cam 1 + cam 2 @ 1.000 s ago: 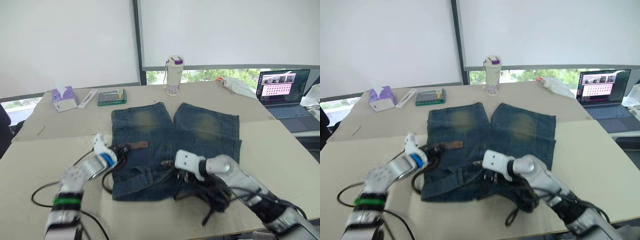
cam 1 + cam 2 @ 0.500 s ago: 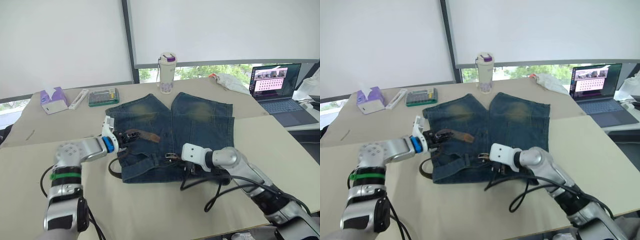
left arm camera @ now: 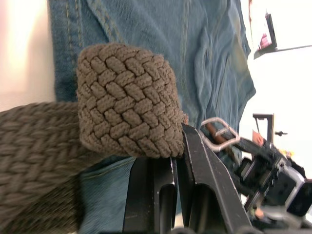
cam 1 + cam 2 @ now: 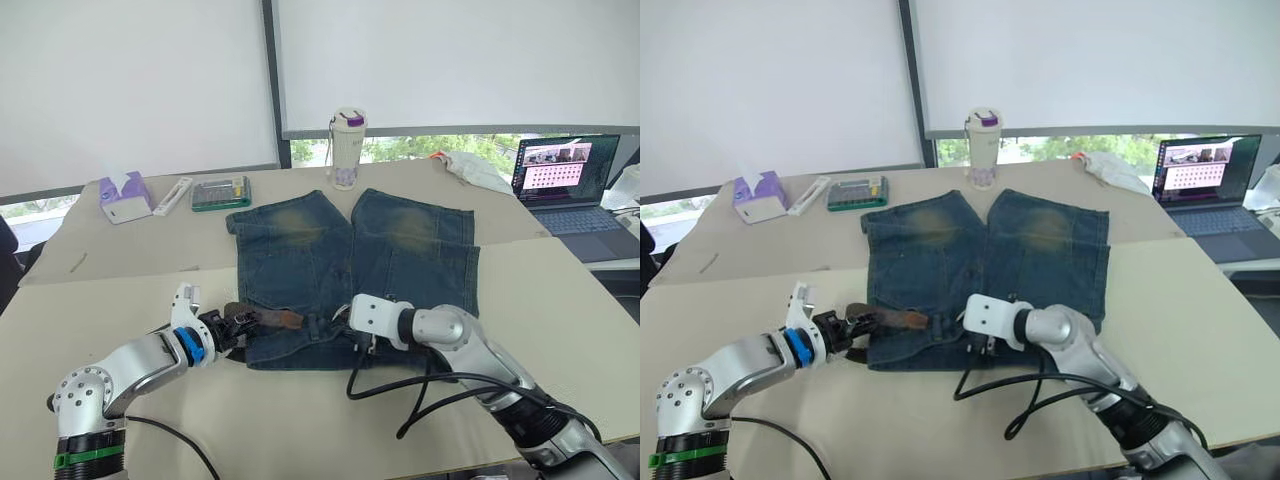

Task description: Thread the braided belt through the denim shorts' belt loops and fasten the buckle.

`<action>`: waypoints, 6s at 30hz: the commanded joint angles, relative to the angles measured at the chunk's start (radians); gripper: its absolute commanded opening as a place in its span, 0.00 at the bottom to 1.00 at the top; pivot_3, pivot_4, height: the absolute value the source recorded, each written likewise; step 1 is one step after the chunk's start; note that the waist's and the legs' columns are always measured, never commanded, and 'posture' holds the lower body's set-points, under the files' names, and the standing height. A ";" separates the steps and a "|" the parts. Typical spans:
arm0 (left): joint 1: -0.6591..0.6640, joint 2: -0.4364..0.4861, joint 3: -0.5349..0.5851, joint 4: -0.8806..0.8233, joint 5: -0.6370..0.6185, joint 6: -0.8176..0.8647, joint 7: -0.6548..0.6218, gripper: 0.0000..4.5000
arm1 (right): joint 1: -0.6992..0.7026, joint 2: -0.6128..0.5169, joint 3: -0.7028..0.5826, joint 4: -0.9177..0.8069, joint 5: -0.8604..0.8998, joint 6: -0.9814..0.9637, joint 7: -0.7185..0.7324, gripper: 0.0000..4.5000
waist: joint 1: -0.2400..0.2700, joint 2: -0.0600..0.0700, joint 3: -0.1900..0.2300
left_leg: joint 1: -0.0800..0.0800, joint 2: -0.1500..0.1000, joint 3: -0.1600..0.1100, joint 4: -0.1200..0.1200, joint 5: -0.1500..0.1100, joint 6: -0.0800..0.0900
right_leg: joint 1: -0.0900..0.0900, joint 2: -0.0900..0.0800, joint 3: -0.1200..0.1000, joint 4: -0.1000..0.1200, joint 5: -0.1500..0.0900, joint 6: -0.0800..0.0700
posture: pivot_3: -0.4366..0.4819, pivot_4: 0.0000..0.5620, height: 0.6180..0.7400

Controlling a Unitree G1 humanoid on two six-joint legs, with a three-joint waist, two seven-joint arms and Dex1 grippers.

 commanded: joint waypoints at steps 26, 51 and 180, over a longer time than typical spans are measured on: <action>0.104 -0.047 -0.081 0.000 -0.019 0.011 0.063 0.00 | 0.038 0.018 -0.019 -0.102 -0.031 0.069 0.024 0.46 | 0.000 0.001 0.000 | 0.002 0.000 0.001 -0.001 0.000 0.000 | 0.002 0.000 0.000 -0.001 -0.001 -0.001 | 0.48 0.27 1.00; -0.062 0.045 -0.188 -0.081 0.053 -0.103 0.028 0.00 | 0.076 0.016 -0.045 -0.160 -0.016 0.124 0.030 0.46 | -0.001 0.002 0.000 | 0.001 0.000 0.001 -0.001 0.000 0.000 | 0.001 0.000 0.000 -0.001 -0.001 -0.001 | 0.48 0.27 1.00; -0.061 -0.148 -0.200 0.155 0.007 0.069 -0.003 0.00 | -0.059 -0.048 0.009 0.010 -0.251 -0.425 0.145 0.00 | 0.027 0.005 -0.002 | 0.002 -0.004 -0.001 0.000 0.000 0.000 | 0.003 -0.002 -0.001 -0.001 -0.002 0.002 | 0.48 0.27 1.00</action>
